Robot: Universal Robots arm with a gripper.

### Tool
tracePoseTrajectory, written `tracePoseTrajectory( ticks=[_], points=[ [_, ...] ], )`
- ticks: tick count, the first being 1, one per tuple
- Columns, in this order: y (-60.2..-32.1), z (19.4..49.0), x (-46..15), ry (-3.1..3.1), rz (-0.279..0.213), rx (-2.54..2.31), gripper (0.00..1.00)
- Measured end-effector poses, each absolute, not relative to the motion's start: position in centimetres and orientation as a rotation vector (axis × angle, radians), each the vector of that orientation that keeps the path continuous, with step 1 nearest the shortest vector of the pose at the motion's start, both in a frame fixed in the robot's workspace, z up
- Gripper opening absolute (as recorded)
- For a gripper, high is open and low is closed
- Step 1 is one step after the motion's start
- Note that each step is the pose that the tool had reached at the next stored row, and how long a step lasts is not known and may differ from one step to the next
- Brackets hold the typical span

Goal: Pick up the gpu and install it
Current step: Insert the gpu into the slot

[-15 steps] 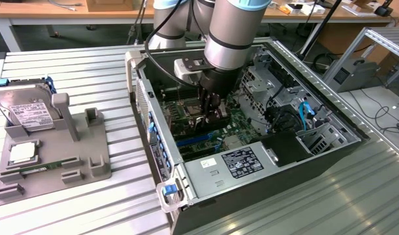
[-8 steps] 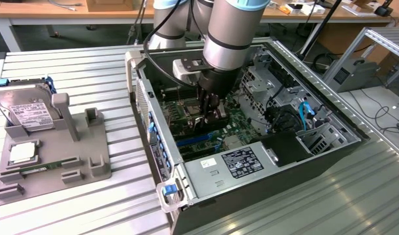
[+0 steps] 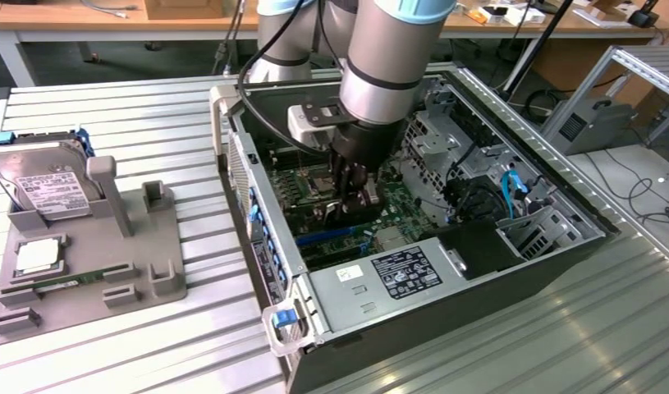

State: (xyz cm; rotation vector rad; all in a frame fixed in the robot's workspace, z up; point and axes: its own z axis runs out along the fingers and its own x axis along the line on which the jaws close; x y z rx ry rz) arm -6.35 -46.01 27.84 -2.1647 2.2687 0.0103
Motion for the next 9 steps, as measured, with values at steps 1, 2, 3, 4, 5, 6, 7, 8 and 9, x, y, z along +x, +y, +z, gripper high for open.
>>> tracePoseTrajectory(
  ticks=[1, 2, 3, 4, 5, 6, 7, 8, 9],
  points=[
    [-46.06, 27.82, -6.49, 2.268, 0.010, -2.165, 0.27],
    [-46.07, 27.81, -6.74, 2.268, 0.010, -2.165, 0.27],
    [-46.07, 27.79, -6.87, 2.269, 0.010, -2.165, 0.27],
    [-46.07, 27.77, -6.93, 2.269, 0.010, -2.165, 0.27],
    [-46.07, 27.70, -6.94, 2.268, 0.010, -2.165, 0.27],
    [-46.07, 27.65, -6.98, 2.269, 0.010, -2.165, 0.27],
    [-46.07, 27.59, -6.98, 2.269, 0.010, -2.165, 0.27],
    [-46.07, 27.50, -6.98, 2.269, 0.010, -2.165, 0.27],
    [-46.07, 27.42, -6.97, 2.269, 0.010, -2.165, 0.27]
  ],
)
